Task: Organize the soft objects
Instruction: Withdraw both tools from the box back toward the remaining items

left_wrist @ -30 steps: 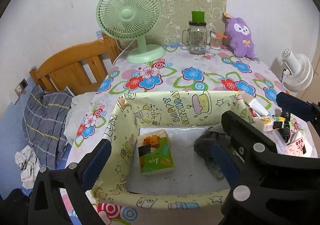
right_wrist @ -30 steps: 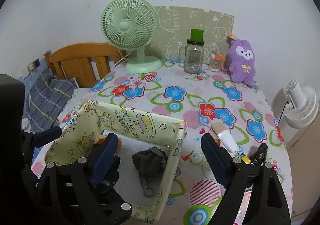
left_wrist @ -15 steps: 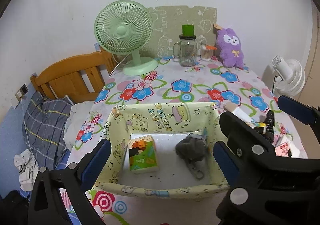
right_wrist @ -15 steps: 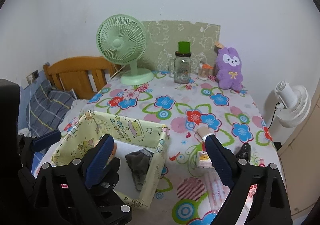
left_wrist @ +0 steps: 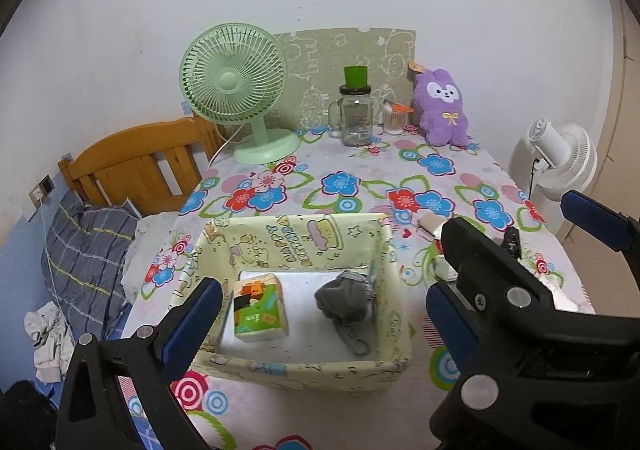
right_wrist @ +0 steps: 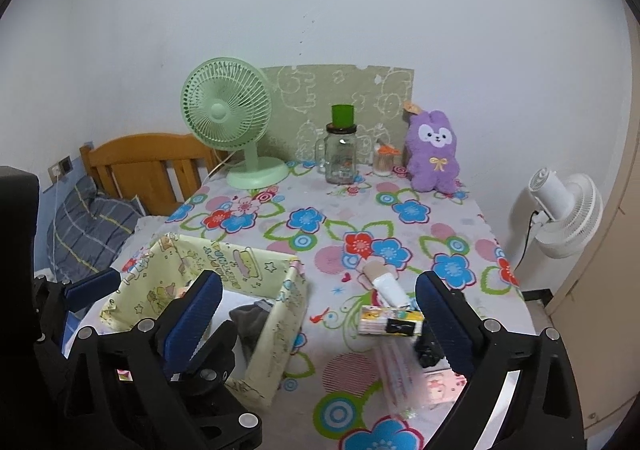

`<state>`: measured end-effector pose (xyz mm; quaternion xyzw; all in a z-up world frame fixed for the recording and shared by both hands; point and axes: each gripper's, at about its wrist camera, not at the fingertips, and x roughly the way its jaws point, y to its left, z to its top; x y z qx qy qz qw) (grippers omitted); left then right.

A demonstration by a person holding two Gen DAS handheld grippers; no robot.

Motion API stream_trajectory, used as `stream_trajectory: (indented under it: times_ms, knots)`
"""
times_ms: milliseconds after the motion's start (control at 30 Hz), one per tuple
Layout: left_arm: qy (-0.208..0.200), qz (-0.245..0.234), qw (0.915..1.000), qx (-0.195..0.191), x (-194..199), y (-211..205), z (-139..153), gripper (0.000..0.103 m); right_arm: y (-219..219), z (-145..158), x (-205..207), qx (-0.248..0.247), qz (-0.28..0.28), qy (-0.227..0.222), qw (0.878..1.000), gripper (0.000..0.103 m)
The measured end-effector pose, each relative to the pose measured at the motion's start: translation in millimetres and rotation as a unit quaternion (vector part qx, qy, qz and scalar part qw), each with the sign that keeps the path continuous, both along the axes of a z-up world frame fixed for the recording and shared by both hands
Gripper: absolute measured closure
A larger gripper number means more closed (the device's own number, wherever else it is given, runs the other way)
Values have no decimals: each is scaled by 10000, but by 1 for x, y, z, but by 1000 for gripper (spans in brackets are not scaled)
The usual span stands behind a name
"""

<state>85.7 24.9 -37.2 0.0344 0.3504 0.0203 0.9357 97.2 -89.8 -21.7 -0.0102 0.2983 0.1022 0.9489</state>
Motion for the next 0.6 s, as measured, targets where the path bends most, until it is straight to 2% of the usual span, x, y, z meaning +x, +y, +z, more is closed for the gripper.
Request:
stream_trajectory:
  times_ms: [367,600]
  knots:
    - [-55,-106,9999,-104,-10,-31,-4,0,-36,-2,-16,-23,-192,-197,9996,3]
    - [-103,-203,9996,-146,-16,-51,-5,0,-56,-3,-22,32,-262,-169,9995,3]
